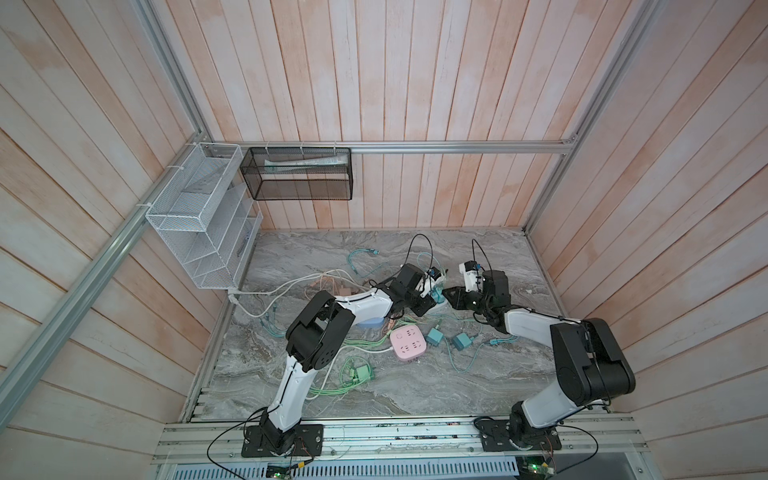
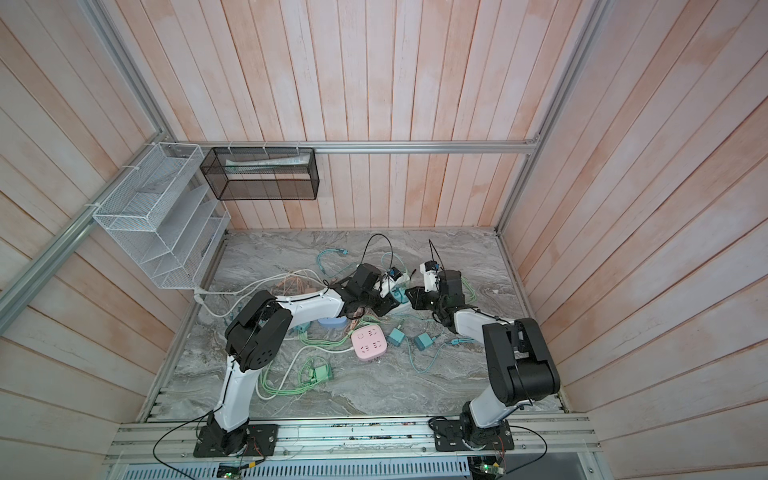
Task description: Pull the plug off the socket
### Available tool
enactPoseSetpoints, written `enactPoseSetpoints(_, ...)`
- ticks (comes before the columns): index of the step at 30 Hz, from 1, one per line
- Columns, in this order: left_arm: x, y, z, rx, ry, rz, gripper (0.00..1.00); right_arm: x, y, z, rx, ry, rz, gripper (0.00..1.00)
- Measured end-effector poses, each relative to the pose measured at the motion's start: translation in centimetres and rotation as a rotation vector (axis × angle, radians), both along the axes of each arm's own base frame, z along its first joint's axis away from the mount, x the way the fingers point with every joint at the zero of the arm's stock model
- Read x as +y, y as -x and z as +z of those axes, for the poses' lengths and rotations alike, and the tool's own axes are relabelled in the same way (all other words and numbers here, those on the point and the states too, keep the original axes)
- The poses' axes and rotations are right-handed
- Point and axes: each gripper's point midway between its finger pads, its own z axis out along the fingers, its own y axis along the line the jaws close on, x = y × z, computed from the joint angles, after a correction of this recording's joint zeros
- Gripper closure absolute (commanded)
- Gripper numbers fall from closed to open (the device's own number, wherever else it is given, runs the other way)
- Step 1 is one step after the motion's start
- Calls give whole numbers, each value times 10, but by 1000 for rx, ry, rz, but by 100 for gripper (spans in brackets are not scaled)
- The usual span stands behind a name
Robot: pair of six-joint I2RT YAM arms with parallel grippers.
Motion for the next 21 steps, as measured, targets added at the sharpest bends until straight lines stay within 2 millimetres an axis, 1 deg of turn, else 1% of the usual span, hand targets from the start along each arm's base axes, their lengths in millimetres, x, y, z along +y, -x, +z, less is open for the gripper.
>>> enactPoseSetpoints(3, -3, 0, 4, -32, -25, -10, 83, 0, 0, 0, 3, 2, -2, 80)
enactPoseSetpoints(8, -7, -9, 17, -104, -19, -1, 83, -3, 0, -1, 2, 7, -9, 80)
enactPoseSetpoints(12, -6, -15, 20, -139, -28, 12, 83, -3, -1, -1, 1, 9, -13, 80)
enactPoseSetpoints(18, -5, -16, 21, -147, -31, 12, 83, -3, -1, -1, 0, 10, -13, 80)
enactPoseSetpoints(21, -2, -19, 26, -149, -13, 23, 83, -3, -1, -1, 1, 10, -13, 80)
